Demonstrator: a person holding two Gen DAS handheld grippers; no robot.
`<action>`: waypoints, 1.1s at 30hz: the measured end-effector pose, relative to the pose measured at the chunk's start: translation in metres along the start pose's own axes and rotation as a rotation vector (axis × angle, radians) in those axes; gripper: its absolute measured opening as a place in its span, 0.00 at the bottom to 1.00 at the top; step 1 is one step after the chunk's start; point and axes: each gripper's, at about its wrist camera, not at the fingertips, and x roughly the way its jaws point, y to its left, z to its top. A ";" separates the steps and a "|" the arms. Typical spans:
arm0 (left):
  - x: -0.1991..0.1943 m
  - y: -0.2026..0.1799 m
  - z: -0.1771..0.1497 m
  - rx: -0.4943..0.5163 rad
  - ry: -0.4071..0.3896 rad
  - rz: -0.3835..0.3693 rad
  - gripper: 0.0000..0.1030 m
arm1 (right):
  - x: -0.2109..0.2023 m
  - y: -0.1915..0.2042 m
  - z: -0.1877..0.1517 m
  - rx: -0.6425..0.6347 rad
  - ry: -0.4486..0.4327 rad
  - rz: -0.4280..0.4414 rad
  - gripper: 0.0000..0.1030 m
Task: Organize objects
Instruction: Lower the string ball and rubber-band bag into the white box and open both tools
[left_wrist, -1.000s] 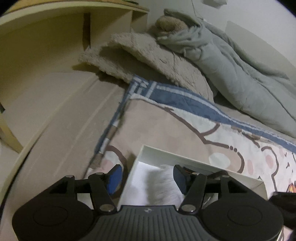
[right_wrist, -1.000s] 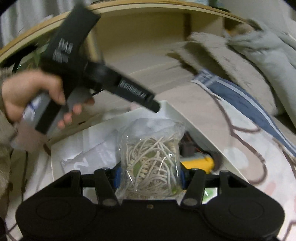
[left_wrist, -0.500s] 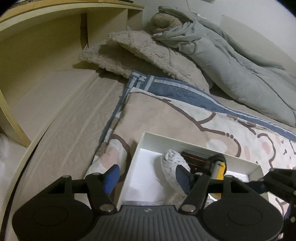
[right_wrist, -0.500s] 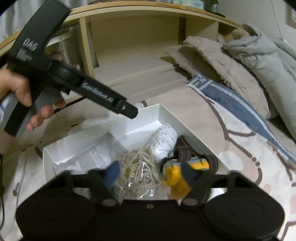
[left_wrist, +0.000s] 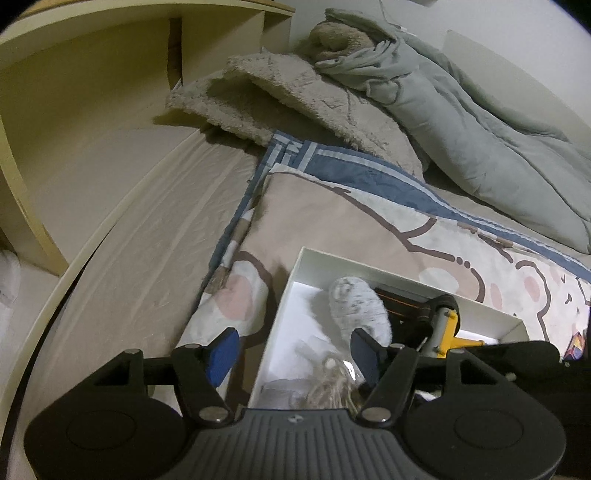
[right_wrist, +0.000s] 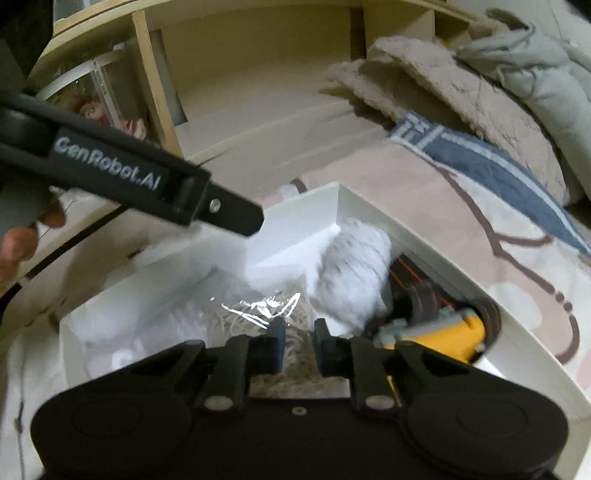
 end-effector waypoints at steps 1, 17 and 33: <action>0.001 0.001 0.000 -0.001 0.002 0.001 0.66 | 0.003 -0.001 0.003 0.020 -0.007 -0.001 0.16; -0.012 0.007 -0.005 0.003 -0.003 0.001 0.66 | -0.025 -0.018 0.019 0.090 -0.006 0.066 0.11; -0.023 0.011 -0.014 0.024 0.012 -0.017 0.66 | 0.006 0.015 0.003 -0.121 0.218 -0.034 0.15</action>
